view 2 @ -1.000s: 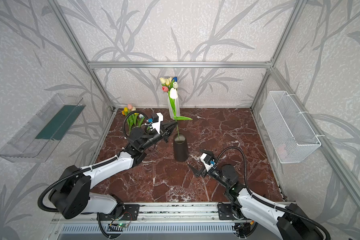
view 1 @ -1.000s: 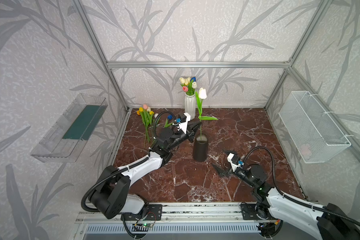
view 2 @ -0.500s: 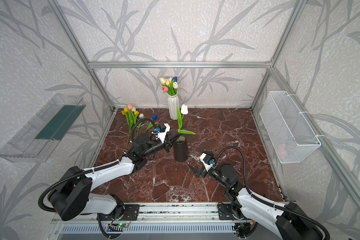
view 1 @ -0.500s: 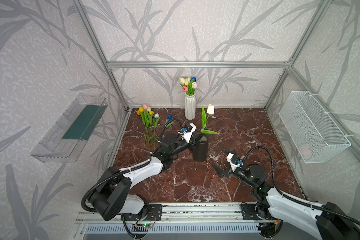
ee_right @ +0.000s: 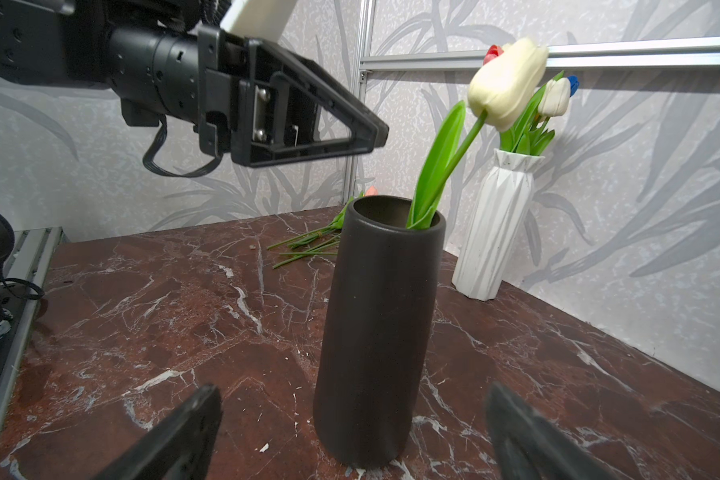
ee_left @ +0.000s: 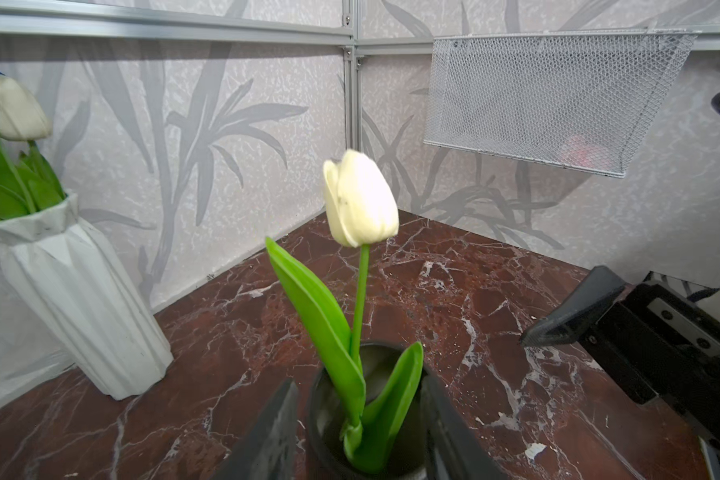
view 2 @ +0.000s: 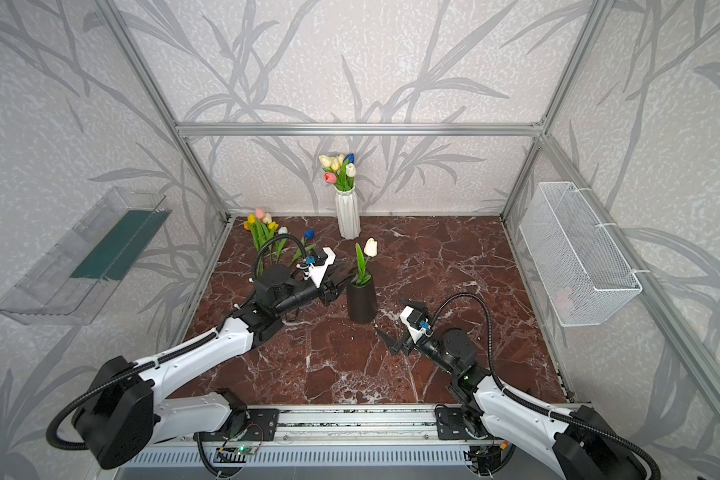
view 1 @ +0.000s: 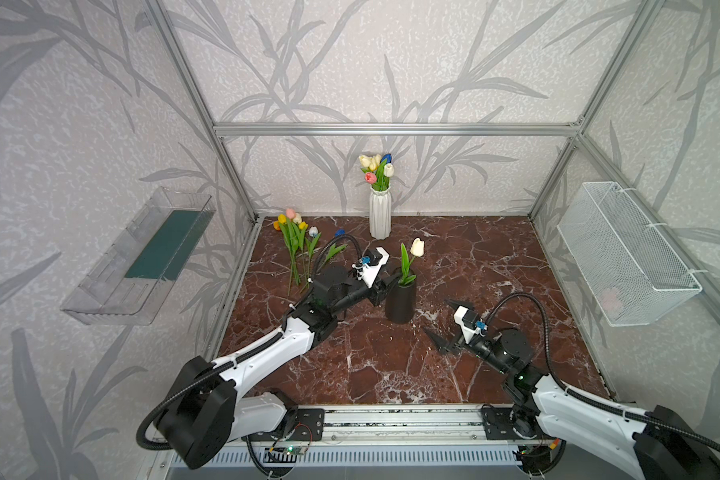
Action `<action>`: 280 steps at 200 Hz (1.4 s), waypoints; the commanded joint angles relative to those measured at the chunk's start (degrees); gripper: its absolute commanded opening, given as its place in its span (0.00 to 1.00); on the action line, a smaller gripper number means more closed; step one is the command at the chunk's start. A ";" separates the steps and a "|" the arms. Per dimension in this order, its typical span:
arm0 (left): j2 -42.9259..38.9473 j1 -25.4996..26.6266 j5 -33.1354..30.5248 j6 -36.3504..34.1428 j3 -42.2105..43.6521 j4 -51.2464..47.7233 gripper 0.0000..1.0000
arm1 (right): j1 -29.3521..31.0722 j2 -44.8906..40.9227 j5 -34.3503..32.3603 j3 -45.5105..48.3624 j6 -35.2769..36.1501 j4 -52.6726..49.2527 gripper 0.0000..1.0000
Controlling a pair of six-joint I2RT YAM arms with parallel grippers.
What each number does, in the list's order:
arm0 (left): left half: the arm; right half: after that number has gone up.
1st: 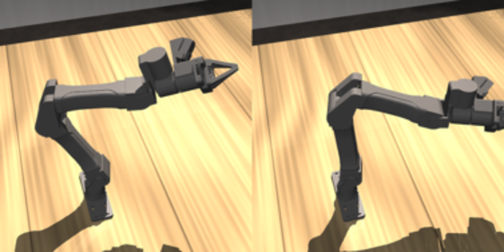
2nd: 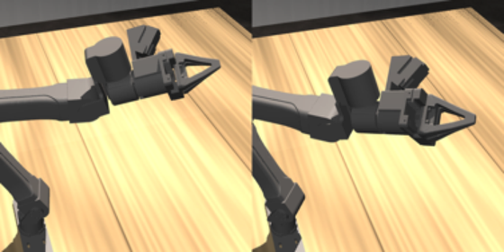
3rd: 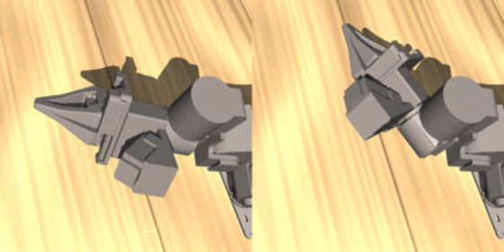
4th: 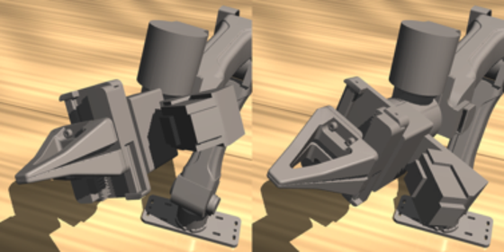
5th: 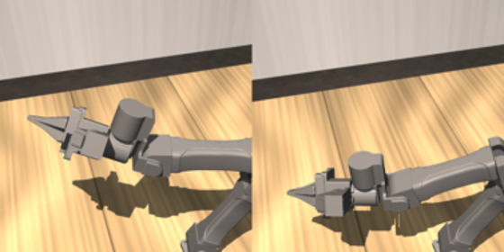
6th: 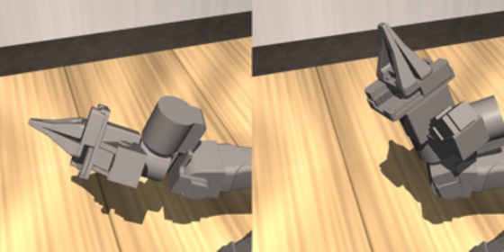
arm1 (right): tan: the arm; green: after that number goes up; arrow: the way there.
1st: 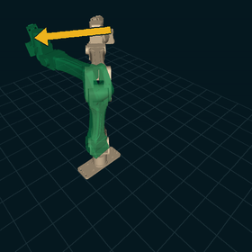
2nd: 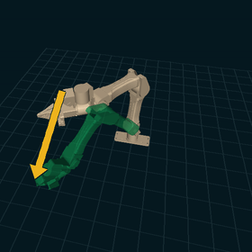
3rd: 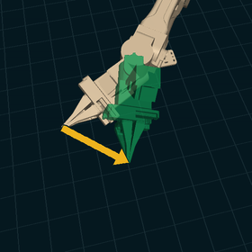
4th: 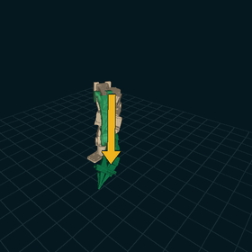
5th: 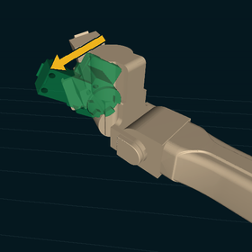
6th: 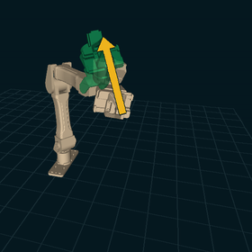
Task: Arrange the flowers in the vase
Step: 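Lower the white tulip into the black cup and open the left gripper, then move the left gripper back to the tulip pile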
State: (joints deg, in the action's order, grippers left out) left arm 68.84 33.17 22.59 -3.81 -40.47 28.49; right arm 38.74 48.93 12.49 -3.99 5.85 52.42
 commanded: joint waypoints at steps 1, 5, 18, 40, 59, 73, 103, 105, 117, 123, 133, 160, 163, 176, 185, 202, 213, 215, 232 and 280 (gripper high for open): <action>-4.79 -2.16 -0.96 -2.67 -1.72 -2.71 0.63 | 0.29 0.03 0.24 -1.50 0.31 1.91 0.99; -5.32 -2.85 -1.13 -2.69 -1.63 -2.59 0.63 | 0.34 0.03 0.34 -1.44 0.31 1.89 0.99; -6.29 -6.04 -1.65 -1.81 -1.74 -2.45 0.63 | 0.36 -0.27 0.51 -1.48 0.31 1.74 0.99; -4.06 -13.87 -5.29 1.08 -1.20 -0.95 0.63 | 0.37 -1.02 0.60 -1.43 0.18 1.17 0.99; 0.79 -20.96 -9.69 6.83 -2.40 -1.51 0.62 | 0.37 -0.86 0.61 -1.43 0.04 1.20 0.99; 5.90 -24.41 -11.80 9.98 -5.38 -5.34 0.61 | 0.37 -0.29 0.56 -1.46 0.21 1.60 0.99; 21.32 -26.47 -18.70 8.22 -23.51 -33.11 0.60 | 0.37 0.56 0.60 -1.57 0.33 1.96 0.99; 22.76 -26.62 -18.94 7.93 -25.10 -35.18 0.60 | 0.37 0.56 0.67 -1.55 0.31 1.98 0.99; 30.58 -26.81 -21.56 6.74 -34.50 -46.67 0.61 | 0.38 0.48 0.70 -1.57 0.31 1.72 0.99; 34.31 -26.87 -22.84 6.28 -39.08 -52.19 0.61 | 0.37 0.47 0.66 -1.70 0.36 1.67 0.99; 40.34 -26.87 -23.32 4.95 -46.80 -61.22 0.61 | 0.37 0.47 0.74 -1.65 0.32 1.65 0.99; 52.29 -26.79 -25.03 2.83 -59.94 -72.10 0.63 | 0.46 0.14 0.94 -1.71 0.32 1.45 0.99; 53.24 -26.76 -25.06 2.54 -61.18 -73.27 0.63 | 0.49 0.05 0.89 -1.69 0.33 1.38 0.99; 56.79 -26.80 -25.86 2.00 -65.25 -76.72 0.64 | 0.46 -0.36 0.75 -1.65 0.53 1.02 0.99; 58.30 -26.82 -26.72 1.35 -66.37 -77.03 0.65 | 0.46 -0.66 0.61 -1.67 0.57 0.67 0.99; 60.81 -26.76 -27.06 -0.49 -68.26 -77.62 0.65 | 0.46 -1.24 0.52 -1.56 0.66 0.32 0.99; 62.25 -26.80 -27.25 -1.14 -69.79 -78.86 0.65 | 0.46 -1.38 0.52 -1.62 0.57 0.31 0.99; 62.46 -26.76 -27.14 -1.23 -70.00 -79.16 0.64 | 0.46 -1.38 0.56 -1.57 0.57 0.24 0.99; 63.84 -26.78 -26.36 -2.07 -70.63 -79.74 0.63 | 0.46 -1.38 0.78 -1.62 0.42 0.42 0.99; 66.12 -26.82 -25.84 -2.95 -70.58 -79.84 0.52 | 0.46 -1.64 0.69 -1.46 0.32 0.66 0.99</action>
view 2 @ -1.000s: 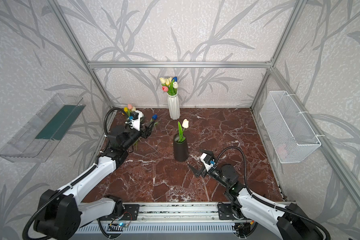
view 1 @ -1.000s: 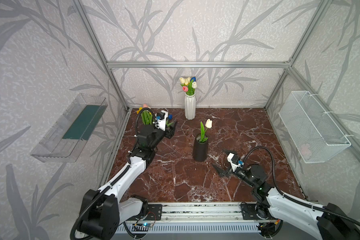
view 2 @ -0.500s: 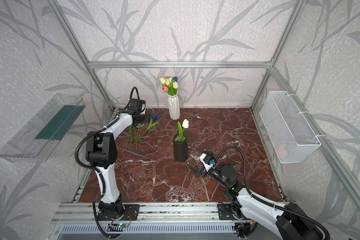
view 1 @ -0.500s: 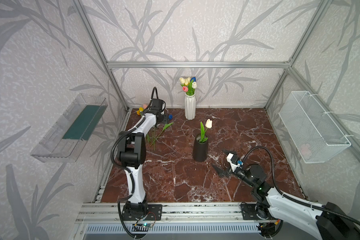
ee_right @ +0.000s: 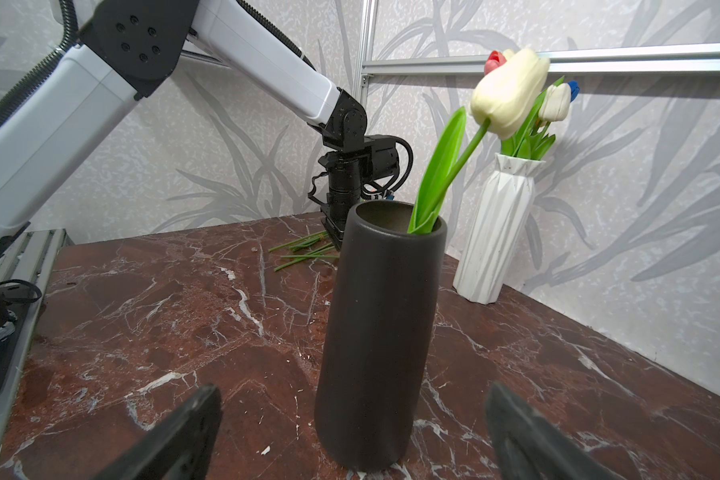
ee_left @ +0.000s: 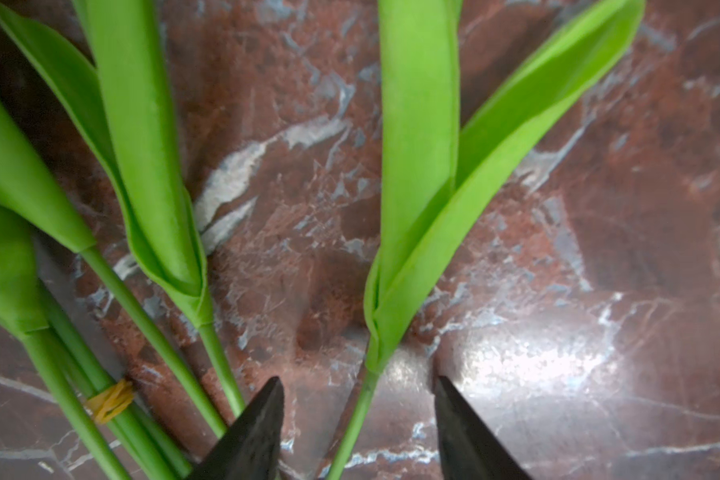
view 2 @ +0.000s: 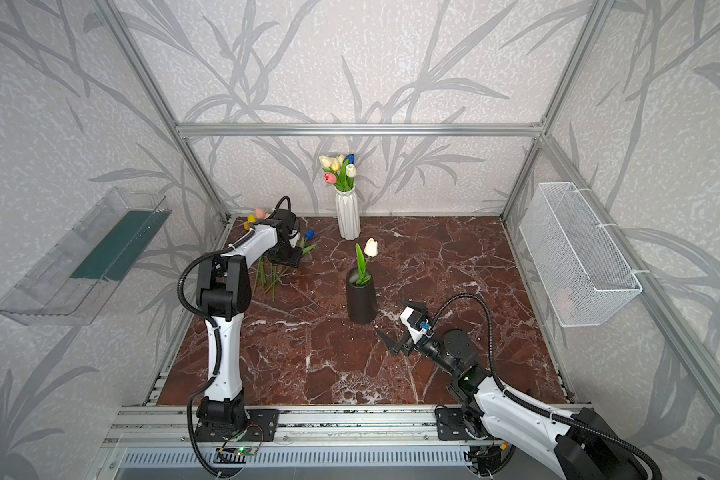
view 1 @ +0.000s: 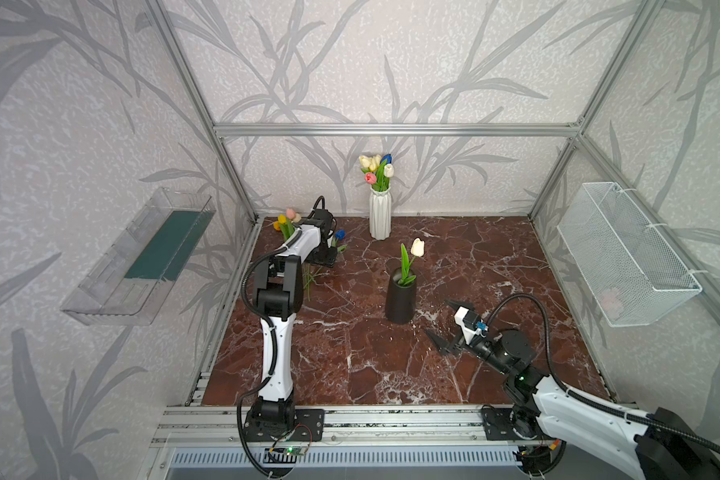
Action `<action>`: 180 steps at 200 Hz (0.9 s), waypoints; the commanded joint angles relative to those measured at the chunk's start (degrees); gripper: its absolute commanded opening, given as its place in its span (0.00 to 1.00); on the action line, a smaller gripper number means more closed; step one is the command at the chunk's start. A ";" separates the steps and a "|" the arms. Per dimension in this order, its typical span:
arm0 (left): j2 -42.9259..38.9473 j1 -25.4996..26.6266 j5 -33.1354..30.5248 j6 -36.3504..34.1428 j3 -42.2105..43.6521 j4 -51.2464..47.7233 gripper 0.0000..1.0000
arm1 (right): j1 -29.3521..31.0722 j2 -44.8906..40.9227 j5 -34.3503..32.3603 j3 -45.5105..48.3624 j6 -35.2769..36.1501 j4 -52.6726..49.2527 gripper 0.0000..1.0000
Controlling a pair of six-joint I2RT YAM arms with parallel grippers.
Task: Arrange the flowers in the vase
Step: 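Move the left gripper back to the tulip pile, then grasp a blue tulip stem with the left gripper and lift it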
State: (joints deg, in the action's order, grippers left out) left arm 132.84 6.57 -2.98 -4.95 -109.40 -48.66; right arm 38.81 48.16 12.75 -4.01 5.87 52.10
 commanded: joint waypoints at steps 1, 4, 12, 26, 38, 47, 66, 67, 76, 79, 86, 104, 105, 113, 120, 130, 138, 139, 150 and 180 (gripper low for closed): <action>2.14 -0.19 -0.27 -1.82 -1.62 -2.67 0.52 | 0.39 -0.88 0.43 -1.44 0.29 0.99 0.99; 2.25 -0.16 -0.33 -1.88 -1.60 -2.59 0.50 | 0.39 -0.88 0.39 -1.48 0.28 0.95 0.99; 2.46 -0.15 -0.44 -2.14 -1.64 -2.49 0.45 | 0.39 -0.88 0.41 -1.46 0.36 1.00 0.99; 2.90 -0.17 -0.33 -2.58 -2.10 -2.56 0.42 | 0.39 -0.79 0.25 -1.44 0.37 1.07 0.99; 3.35 -0.16 0.08 -2.78 -2.84 -3.08 0.37 | 0.39 -0.79 0.25 -1.40 0.39 1.05 0.99; 3.62 -0.19 0.18 -2.78 -3.30 -3.24 0.34 | 0.39 -0.79 0.25 -1.36 0.37 1.06 0.99; 4.05 -0.22 0.54 -3.14 -4.27 -3.93 0.26 | 0.41 -0.61 0.01 -1.35 0.46 1.25 0.99; 4.08 -0.23 0.53 -3.14 -4.34 -3.96 0.25 | 0.40 -0.61 0.00 -1.35 0.50 1.25 0.99; 4.34 -0.16 0.43 -3.14 -4.87 -4.44 0.22 | 0.39 -0.53 -0.09 -1.35 0.46 1.29 0.99; 4.44 -0.20 0.48 -3.09 -5.05 -4.61 0.21 | 0.39 -0.53 -0.10 -1.35 0.51 1.31 0.99; 4.70 -0.20 0.71 -3.10 -5.56 -5.09 0.19 | 0.39 -0.46 -0.18 -1.40 0.59 1.34 0.99; 5.33 -0.08 0.70 -2.72 -6.77 -6.73 0.13 | 0.39 -0.65 -0.40 -1.35 0.98 1.12 0.99; 5.33 -0.12 0.70 -2.71 -6.82 -6.76 0.13 | 0.44 -0.68 -0.42 -1.39 0.98 1.10 0.99; 5.27 -0.12 0.82 -2.44 -6.86 -7.01 0.10 | 0.39 -0.85 -0.54 -1.35 0.99 0.91 0.99; 5.09 -0.13 0.87 -2.19 -6.74 -7.22 0.09 | 0.39 -1.11 -0.54 -1.42 0.99 0.75 0.99; 4.75 -0.07 0.88 -1.87 -6.53 -7.21 0.04 | 0.39 -1.31 -0.54 -1.29 0.99 0.59 0.99; 4.44 0.02 0.85 -1.60 -6.45 -7.23 0.00 | 0.44 -1.40 -0.47 -1.29 0.99 0.59 0.99; 4.31 -0.02 0.82 -1.58 -6.44 -7.23 0.00 | 0.41 -1.40 -0.46 -1.32 0.99 0.62 0.99; 3.40 0.18 0.79 -1.23 -6.28 -7.23 0.00 | 0.39 -1.49 -0.45 -1.31 0.92 0.59 0.99; -1.51 1.37 0.16 0.49 -4.54 -6.89 0.00 | 0.39 -2.31 -0.91 -1.35 1.80 -0.34 0.99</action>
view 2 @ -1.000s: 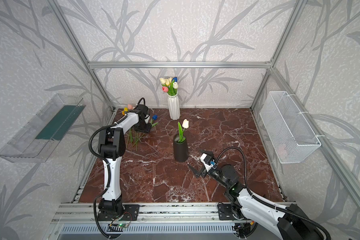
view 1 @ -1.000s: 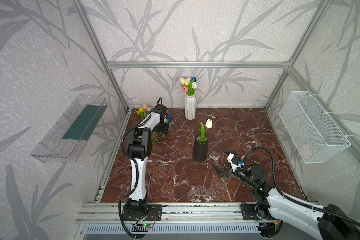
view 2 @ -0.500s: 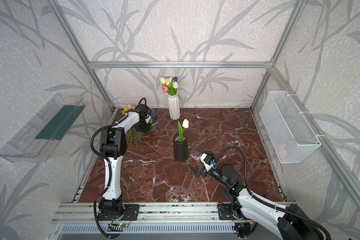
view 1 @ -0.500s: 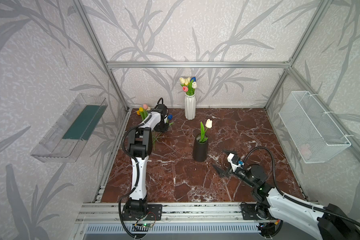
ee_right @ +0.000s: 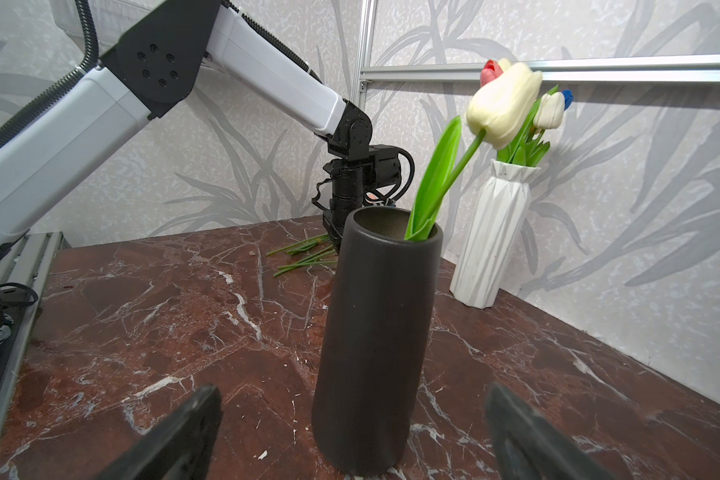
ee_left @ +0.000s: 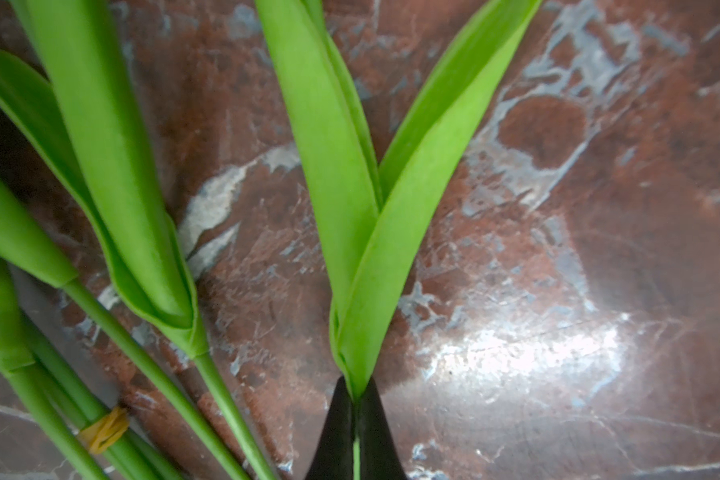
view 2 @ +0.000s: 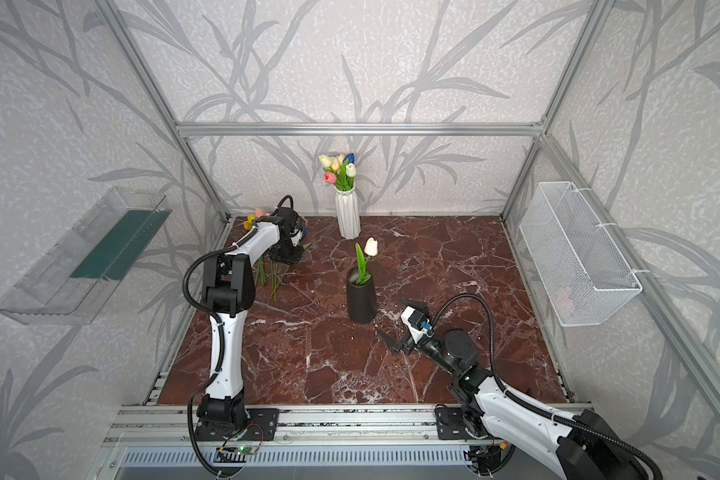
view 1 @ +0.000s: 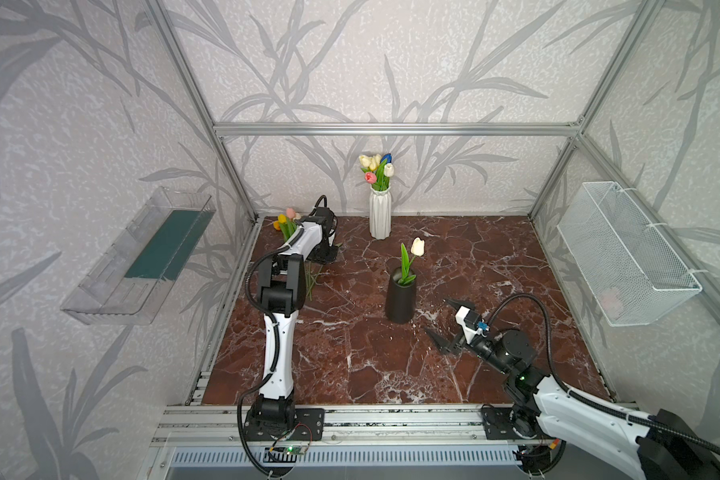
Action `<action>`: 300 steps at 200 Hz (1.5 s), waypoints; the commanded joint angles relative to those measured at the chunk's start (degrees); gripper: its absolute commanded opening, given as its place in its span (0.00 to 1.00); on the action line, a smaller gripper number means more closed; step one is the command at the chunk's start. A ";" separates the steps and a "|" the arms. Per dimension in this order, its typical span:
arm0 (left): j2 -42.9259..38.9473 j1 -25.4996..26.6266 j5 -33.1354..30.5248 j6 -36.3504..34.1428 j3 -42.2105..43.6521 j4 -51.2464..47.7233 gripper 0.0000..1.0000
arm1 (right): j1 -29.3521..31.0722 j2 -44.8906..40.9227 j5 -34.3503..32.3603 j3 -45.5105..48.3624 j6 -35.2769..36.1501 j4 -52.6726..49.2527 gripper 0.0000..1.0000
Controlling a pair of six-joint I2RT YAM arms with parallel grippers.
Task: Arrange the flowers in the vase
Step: 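Grasp a blue tulip stem with the left gripper and lift it, then carry the blue tulip over the black cup with the left gripper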
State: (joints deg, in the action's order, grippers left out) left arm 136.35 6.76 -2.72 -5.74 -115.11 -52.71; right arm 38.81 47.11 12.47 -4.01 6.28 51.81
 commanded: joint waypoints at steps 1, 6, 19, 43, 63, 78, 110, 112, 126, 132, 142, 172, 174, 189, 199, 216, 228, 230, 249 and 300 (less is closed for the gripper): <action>-5.30 1.24 -0.10 1.31 1.16 -2.64 0.00 | 0.39 -1.29 -0.66 -1.31 1.42 -0.05 0.99; -6.80 1.57 -0.10 1.54 2.38 -2.00 0.00 | 0.39 -1.60 -0.85 -1.21 1.53 -0.13 0.99; -11.10 2.47 0.34 2.40 5.01 0.41 0.00 | 0.39 -2.47 -1.04 -0.93 1.54 -0.12 0.99; -20.33 3.93 0.70 5.16 11.85 6.24 0.00 | 0.39 -3.76 -1.24 -0.88 1.54 -1.09 0.99; -29.47 4.66 -1.91 6.91 21.41 15.33 0.00 | 0.39 -3.63 -1.47 -0.83 1.63 -0.97 0.99; -37.35 4.97 -2.57 7.06 31.32 25.38 0.00 | 0.39 -3.28 -1.33 -0.83 1.54 -0.68 0.99; -55.96 5.94 3.19 12.14 54.46 52.71 0.00 | 0.48 -2.31 -1.25 -0.86 1.53 -0.05 0.99; -57.15 6.08 3.30 12.72 55.80 54.66 0.00 | 0.48 -2.23 -1.27 -0.88 1.58 -0.05 0.99; -64.83 7.46 4.37 16.27 64.66 66.87 0.00 | 0.48 -1.32 -2.36 -0.91 1.80 0.14 0.99; -67.71 8.17 6.06 17.08 67.87 71.69 0.00 | 0.48 -0.79 -2.70 -0.88 1.82 0.77 0.99; -71.36 9.89 7.84 16.91 71.79 78.22 0.00 | 0.48 -0.24 -2.67 -0.61 1.72 2.22 0.99; -77.41 14.10 16.63 11.52 74.36 84.35 0.00 | 0.55 0.29 -2.10 -0.74 1.01 2.33 0.99; -77.63 14.31 17.27 11.29 74.27 84.41 0.00 | 0.50 0.44 -2.17 -0.78 1.01 2.37 0.99; -78.43 15.82 21.74 10.96 74.45 87.88 0.00 | 0.57 1.30 -2.12 -0.74 0.99 3.41 0.99; -78.28 16.54 23.56 11.54 74.59 90.57 0.00 | 0.57 1.36 -1.79 -0.48 0.79 4.12 0.99; -76.98 17.43 26.25 13.71 73.59 93.57 0.00 | 0.57 0.60 -1.66 -0.43 0.70 3.41 0.99; -75.59 18.24 28.25 14.83 71.91 94.10 0.00 | 0.57 0.01 -2.12 -0.48 1.15 2.38 0.99; -75.33 18.45 28.68 14.91 71.48 94.10 0.00 | 0.57 -0.11 -2.21 -0.54 1.22 2.30 0.99; -72.94 19.95 31.18 14.96 68.41 94.20 0.00 | 0.55 -1.00 -3.02 -0.44 1.62 1.39 0.99; -67.08 23.34 35.56 15.20 65.43 96.57 0.00 | 0.52 0.65 -2.56 -0.88 1.55 1.59 0.99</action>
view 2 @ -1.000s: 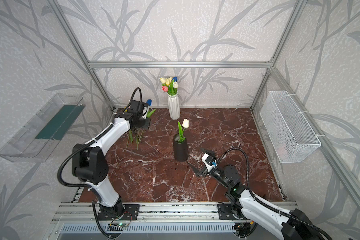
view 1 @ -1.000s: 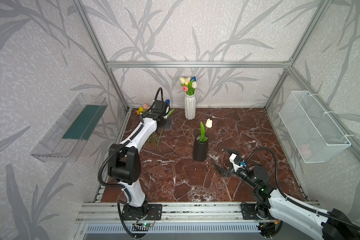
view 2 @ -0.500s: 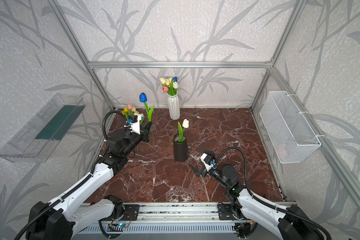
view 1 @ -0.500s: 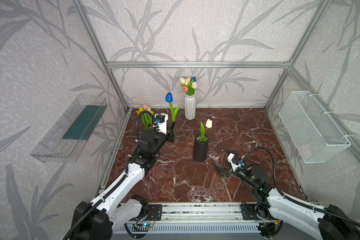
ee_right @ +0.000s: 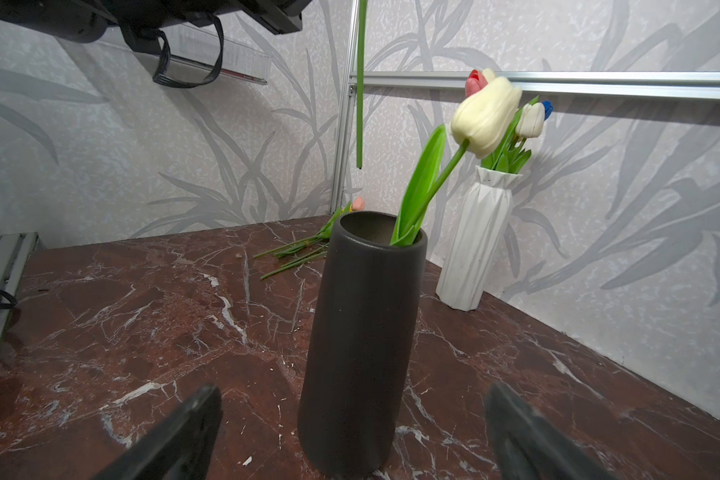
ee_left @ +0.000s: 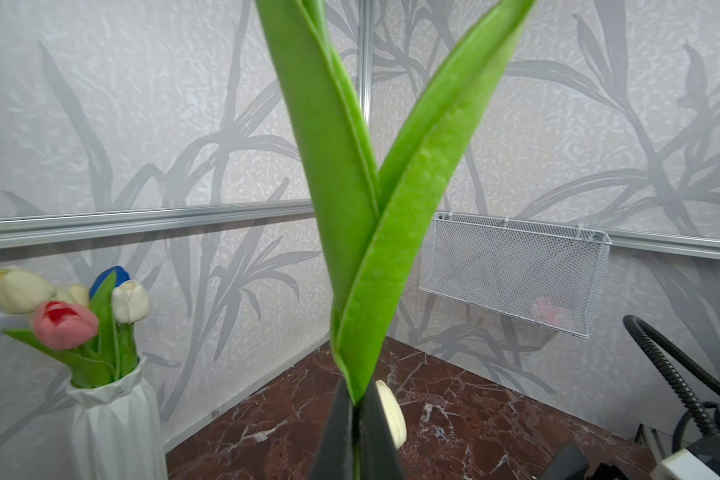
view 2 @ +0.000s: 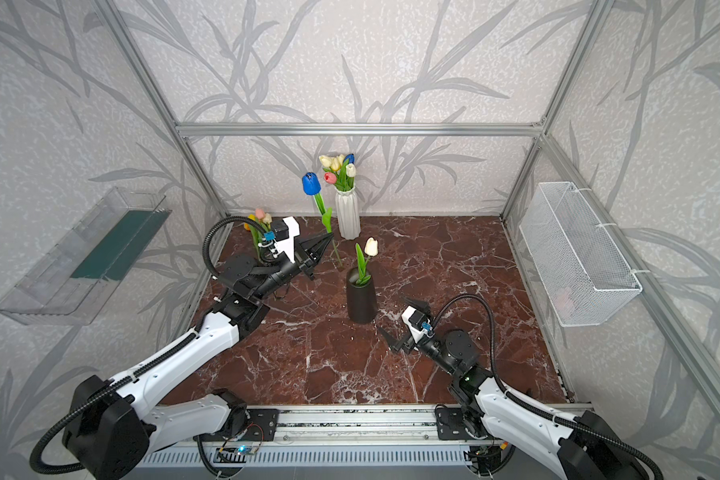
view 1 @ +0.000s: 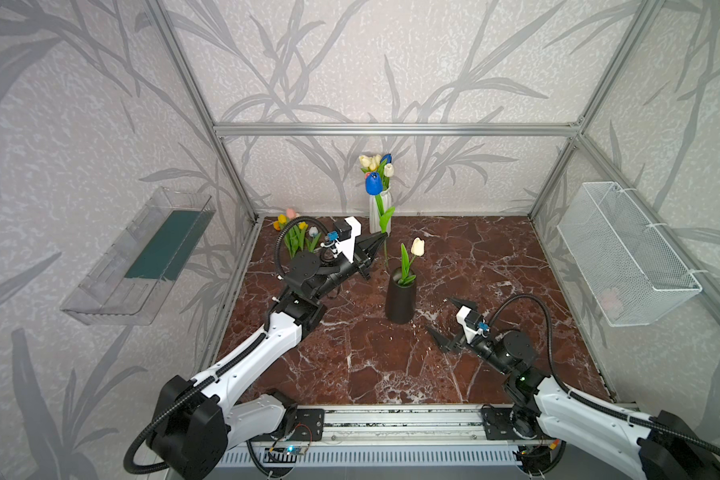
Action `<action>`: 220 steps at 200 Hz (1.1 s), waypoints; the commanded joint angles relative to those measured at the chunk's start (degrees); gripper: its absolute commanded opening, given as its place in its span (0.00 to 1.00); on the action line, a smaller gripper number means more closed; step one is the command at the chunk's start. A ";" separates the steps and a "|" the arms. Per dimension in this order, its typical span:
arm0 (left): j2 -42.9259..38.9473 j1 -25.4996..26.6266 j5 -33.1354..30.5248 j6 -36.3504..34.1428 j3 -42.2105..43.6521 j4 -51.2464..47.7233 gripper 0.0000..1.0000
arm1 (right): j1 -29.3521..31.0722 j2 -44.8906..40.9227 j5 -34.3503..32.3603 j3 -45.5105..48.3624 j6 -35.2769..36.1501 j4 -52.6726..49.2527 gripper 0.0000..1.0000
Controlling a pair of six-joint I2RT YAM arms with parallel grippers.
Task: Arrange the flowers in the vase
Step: 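Carry the blue tulip over the black cup with the left gripper, then lower the blue tulip into the black cup and open the left gripper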
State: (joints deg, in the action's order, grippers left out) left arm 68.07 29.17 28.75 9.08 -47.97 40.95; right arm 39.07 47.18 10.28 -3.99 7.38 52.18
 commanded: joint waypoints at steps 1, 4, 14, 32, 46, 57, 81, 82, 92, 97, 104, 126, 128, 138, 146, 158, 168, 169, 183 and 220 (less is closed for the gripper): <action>1.24 0.96 4.10 0.35 -1.66 2.91 0.00 | 0.28 0.61 -0.36 -0.96 0.45 1.24 0.99; 1.39 1.10 4.00 0.40 -1.69 2.86 0.00 | 0.26 0.63 -0.34 -0.94 0.45 1.24 0.99; 1.95 1.30 3.90 0.45 -1.64 2.52 0.00 | 0.31 0.85 -0.26 -0.93 0.36 1.34 0.99; 3.15 1.66 3.73 0.61 -1.62 1.37 0.00 | 0.31 1.31 -0.35 -0.94 0.36 1.81 0.99; 4.09 2.06 3.68 0.77 -1.09 1.42 0.00 | 0.31 1.36 -0.18 -0.98 0.32 1.98 0.99; 5.19 2.46 3.33 1.08 -0.62 2.74 0.00 | 0.31 1.34 0.02 -0.94 0.19 1.89 0.99; 7.49 3.04 3.80 0.82 -0.92 2.22 0.00 | 0.31 1.85 -0.09 -1.08 0.36 2.02 0.99; 7.59 3.06 3.83 0.79 -0.91 2.12 0.00 | 0.31 1.86 -0.09 -1.05 0.40 2.03 0.99; 8.02 3.26 3.74 -0.67 -1.15 0.34 0.00 | 0.31 1.95 0.00 -1.04 0.45 2.01 0.99; 8.04 3.35 3.71 -1.58 -1.20 -0.60 0.00 | 0.31 1.88 0.01 -1.10 0.45 1.98 0.99; 8.12 3.65 3.45 -3.13 -1.25 -2.31 0.00 | 0.31 1.70 0.00 -1.02 0.45 1.96 0.99; 8.38 4.11 1.77 -6.03 -1.36 -6.55 0.00 | 0.31 1.29 -0.14 -1.06 0.58 1.41 0.99; 8.39 4.20 1.71 -6.14 -1.35 -6.82 0.00 | 0.31 1.33 -0.23 -1.05 0.61 1.43 0.99; 8.52 4.31 1.65 -6.27 -1.02 -7.34 0.00 | 0.31 1.33 -0.35 -1.10 0.71 1.43 0.99; 8.60 4.32 1.63 -6.35 -0.51 -7.46 0.00 | 0.31 1.26 -0.28 -1.05 0.75 1.43 0.99; 8.99 4.41 1.38 -6.70 0.40 -7.38 0.00 | 0.31 0.87 0.08 -1.02 0.54 1.18 0.99; 9.37 4.49 0.84 -6.74 0.83 -7.33 0.00 | 0.30 0.58 0.26 -1.09 0.45 0.90 0.99; 9.45 4.49 0.85 -6.72 0.89 -7.35 0.00 | 0.30 0.56 0.26 -1.14 0.45 0.90 0.99; 9.85 4.56 0.61 -6.68 1.36 -7.49 0.00 | 0.31 0.63 0.09 -1.11 0.53 0.70 0.99; 10.91 4.71 0.73 -7.01 2.34 -7.42 0.04 | 0.31 0.46 0.48 -1.07 0.39 0.74 0.99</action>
State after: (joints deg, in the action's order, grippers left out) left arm 78.37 33.50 29.65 3.55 -46.46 33.65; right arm 39.07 48.49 10.50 -3.99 7.38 52.16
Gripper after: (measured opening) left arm 0.048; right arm 0.991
